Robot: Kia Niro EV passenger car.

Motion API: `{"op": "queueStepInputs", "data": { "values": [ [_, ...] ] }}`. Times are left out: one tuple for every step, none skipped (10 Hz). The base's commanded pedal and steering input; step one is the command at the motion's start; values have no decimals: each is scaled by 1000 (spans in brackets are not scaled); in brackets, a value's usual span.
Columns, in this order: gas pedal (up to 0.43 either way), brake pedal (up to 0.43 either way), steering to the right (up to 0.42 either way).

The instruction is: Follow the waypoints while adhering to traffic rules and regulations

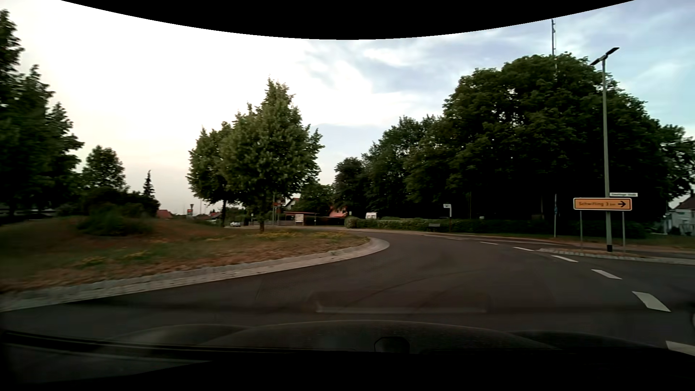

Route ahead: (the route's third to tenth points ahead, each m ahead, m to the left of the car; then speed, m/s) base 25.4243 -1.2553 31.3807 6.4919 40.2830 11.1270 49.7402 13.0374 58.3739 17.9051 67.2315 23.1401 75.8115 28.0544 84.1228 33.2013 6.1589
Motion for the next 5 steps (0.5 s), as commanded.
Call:
{"op": "queueStepInputs", "data": {
  "values": [
    [79,6,374],
    [110,12,361],
    [130,6,334],
    [177,6,304],
    [189,6,251]
  ]
}}
